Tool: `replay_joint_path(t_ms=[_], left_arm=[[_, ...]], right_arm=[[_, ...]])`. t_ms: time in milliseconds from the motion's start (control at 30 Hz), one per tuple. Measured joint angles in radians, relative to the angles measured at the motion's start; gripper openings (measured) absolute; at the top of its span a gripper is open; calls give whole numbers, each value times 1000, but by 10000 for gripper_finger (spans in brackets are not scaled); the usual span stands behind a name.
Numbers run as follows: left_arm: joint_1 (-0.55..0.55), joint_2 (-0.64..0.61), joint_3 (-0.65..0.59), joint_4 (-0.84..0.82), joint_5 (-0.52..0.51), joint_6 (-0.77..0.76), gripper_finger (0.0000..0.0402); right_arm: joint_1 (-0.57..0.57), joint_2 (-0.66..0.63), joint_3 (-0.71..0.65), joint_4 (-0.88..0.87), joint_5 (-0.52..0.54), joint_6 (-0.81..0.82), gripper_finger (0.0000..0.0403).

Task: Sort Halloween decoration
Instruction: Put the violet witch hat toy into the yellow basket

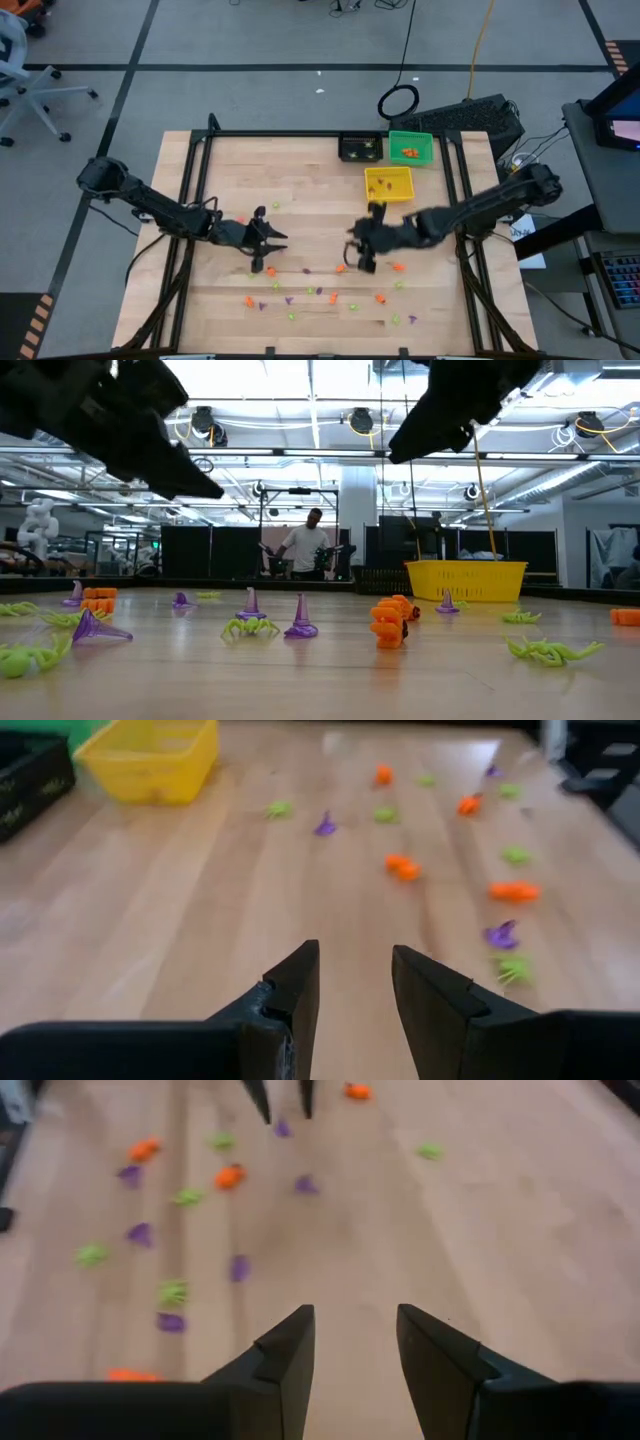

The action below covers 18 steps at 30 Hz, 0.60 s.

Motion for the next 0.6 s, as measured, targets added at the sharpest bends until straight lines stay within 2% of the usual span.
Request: replay_joint_path(t_ms=[233,433,600], left_arm=[[-99,36,15,-31,-24,-35,128],[-134,82,15,-121,-76,-107,128],[-148,123,15,-120,-95,-110,128]], right_arm=[[108,112,-13,146,37,-5,132],[121,206,-13,256,33,-18,132],[119,251,-13,285,31,-60,132]])
